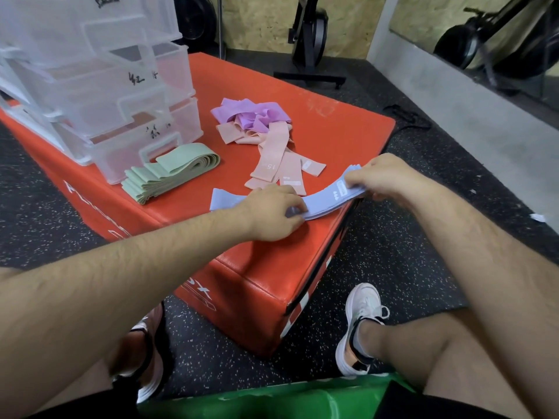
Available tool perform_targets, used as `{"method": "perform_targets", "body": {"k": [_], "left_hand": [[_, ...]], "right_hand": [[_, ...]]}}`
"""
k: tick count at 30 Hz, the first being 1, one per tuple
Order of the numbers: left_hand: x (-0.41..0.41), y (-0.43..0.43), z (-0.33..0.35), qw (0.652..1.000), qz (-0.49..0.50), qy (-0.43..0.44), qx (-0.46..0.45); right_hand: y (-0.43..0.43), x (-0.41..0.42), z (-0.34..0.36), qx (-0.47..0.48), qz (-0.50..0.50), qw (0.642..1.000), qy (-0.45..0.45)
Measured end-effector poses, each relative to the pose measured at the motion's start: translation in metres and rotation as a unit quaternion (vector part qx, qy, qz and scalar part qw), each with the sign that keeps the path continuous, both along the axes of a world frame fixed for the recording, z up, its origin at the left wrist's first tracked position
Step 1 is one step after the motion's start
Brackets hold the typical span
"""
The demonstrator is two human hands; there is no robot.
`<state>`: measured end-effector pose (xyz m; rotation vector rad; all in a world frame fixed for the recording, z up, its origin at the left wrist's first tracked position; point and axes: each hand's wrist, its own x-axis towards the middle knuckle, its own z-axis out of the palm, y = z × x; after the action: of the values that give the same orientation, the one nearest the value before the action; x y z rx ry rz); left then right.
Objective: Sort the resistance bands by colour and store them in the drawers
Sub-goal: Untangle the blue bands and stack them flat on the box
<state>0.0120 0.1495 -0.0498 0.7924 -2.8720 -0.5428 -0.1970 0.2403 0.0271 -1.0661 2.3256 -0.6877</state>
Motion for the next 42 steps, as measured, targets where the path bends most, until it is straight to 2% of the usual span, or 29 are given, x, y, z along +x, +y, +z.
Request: {"method": "perform_targets", "body": {"k": [2, 4, 6, 8, 10, 12, 19, 23, 27, 30, 32, 37, 42], "left_hand": [[-0.005, 0.002, 0.008, 0.998, 0.036, 0.004, 0.043], [-0.006, 0.001, 0.018, 0.981, 0.102, 0.056, 0.153], [-0.005, -0.003, 0.031, 0.937, 0.163, 0.156, 0.268], [0.000, -0.005, 0.045, 0.868, 0.204, 0.242, 0.382], [0.007, -0.008, 0.056, 0.803, 0.211, 0.284, 0.480], [0.016, -0.011, 0.064, 0.784, 0.200, 0.283, 0.515], [0.028, -0.023, 0.060, 0.829, 0.222, 0.239, 0.454], [0.028, -0.023, 0.060, 0.826, 0.247, 0.227, 0.453], [0.029, -0.025, 0.056, 0.862, 0.253, 0.209, 0.387], [0.030, -0.027, 0.053, 0.852, 0.275, 0.225, 0.385], [0.033, -0.028, 0.053, 0.847, 0.272, 0.229, 0.396], [0.043, -0.034, 0.050, 0.850, 0.272, 0.221, 0.394], [0.049, -0.037, 0.045, 0.846, 0.280, 0.208, 0.403]], "right_hand": [[-0.003, 0.010, 0.007, -0.026, 0.019, 0.999, 0.006], [-0.009, 0.024, 0.011, -0.047, 0.048, 0.997, 0.032], [-0.019, 0.041, 0.012, -0.063, 0.079, 0.992, 0.073], [-0.027, 0.061, 0.013, -0.078, 0.104, 0.984, 0.118], [-0.034, 0.080, 0.014, -0.096, 0.130, 0.976, 0.143], [-0.040, 0.095, 0.012, -0.111, 0.157, 0.969, 0.152], [-0.049, 0.104, 0.003, -0.112, 0.223, 0.961, 0.123], [-0.047, 0.104, -0.006, -0.120, 0.247, 0.952, 0.136], [-0.046, 0.097, -0.009, -0.097, 0.294, 0.943, 0.119], [-0.046, 0.083, -0.020, -0.040, 0.325, 0.932, 0.158], [-0.045, 0.078, -0.031, -0.012, 0.335, 0.932, 0.140], [-0.046, 0.074, -0.047, -0.017, 0.332, 0.937, 0.107], [-0.045, 0.066, -0.048, 0.001, 0.333, 0.935, 0.123]]}}
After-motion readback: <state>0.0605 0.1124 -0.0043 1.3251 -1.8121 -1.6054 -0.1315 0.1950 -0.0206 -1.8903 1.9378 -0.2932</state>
